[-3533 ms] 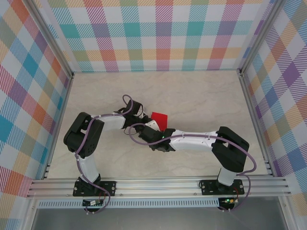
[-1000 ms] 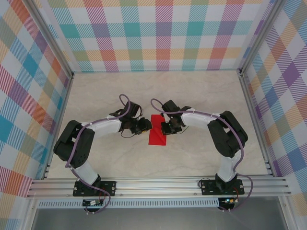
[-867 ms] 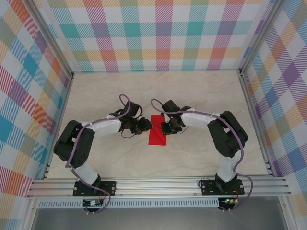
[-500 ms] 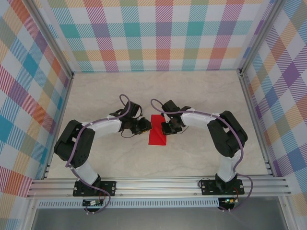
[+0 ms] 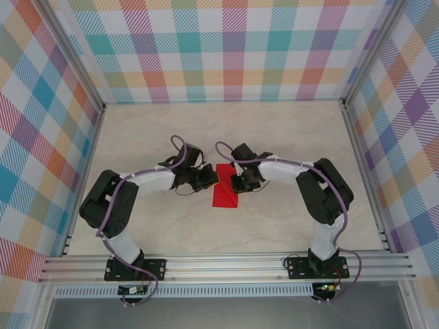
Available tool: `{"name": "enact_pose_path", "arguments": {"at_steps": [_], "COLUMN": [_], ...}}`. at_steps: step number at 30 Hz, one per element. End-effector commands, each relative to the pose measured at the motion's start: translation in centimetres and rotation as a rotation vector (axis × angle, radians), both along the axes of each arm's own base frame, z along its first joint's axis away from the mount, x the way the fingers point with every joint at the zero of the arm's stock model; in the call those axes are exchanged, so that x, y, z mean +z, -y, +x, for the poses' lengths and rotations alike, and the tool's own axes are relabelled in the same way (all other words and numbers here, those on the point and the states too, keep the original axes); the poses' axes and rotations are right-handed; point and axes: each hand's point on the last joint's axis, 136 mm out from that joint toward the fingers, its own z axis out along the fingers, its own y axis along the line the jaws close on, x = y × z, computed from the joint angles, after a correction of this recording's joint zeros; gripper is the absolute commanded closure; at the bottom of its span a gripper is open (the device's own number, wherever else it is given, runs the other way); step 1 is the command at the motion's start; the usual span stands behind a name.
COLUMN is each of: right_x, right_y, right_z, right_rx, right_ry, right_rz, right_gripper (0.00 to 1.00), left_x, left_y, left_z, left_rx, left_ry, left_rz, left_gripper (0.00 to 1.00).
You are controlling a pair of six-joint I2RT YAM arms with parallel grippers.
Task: Fold a paper plane with a square sheet of paper (pick it up from the middle)
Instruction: Fold the triangle a second time at the center of the table.
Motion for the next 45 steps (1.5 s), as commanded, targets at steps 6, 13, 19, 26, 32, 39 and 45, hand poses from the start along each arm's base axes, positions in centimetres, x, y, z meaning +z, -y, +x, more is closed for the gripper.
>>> {"name": "enact_pose_path", "arguments": {"at_steps": [6, 13, 19, 26, 32, 39, 45], "right_x": [-0.8, -0.8, -0.9, -0.8, -0.8, -0.9, -0.6], "right_y": [0.7, 0.7, 0.7, 0.7, 0.7, 0.6, 0.4], "right_z": [0.1, 0.2, 0.1, 0.2, 0.3, 0.4, 0.6], "right_rx": [-0.023, -0.023, -0.024, -0.023, -0.024, -0.029, -0.026], "right_ry": [-0.014, -0.014, -0.015, -0.012, -0.01, -0.013, -0.01], "right_rz": [-0.027, -0.029, -0.031, -0.03, -0.03, -0.031, -0.022], "right_gripper": [0.86, 0.86, 0.86, 0.86, 0.86, 0.86, 0.86], "left_x": [-0.5, -1.1, -1.8, -3.2, -4.3, -5.5, -5.7], "left_y": [1.6, 2.3, 2.5, 2.6, 2.3, 1.6, 1.6], "left_z": [-0.1, -0.2, -0.2, -0.3, -0.6, -1.0, -1.2], "left_rx": [-0.012, -0.013, -0.017, -0.019, -0.014, -0.012, -0.012], "left_ry": [-0.021, -0.035, -0.044, -0.067, -0.081, -0.097, -0.098], "left_rz": [-0.055, -0.067, -0.067, -0.06, -0.036, 0.006, 0.001], "left_gripper": [1.0, 1.0, 1.0, 1.0, 1.0, 1.0, 1.0]}}
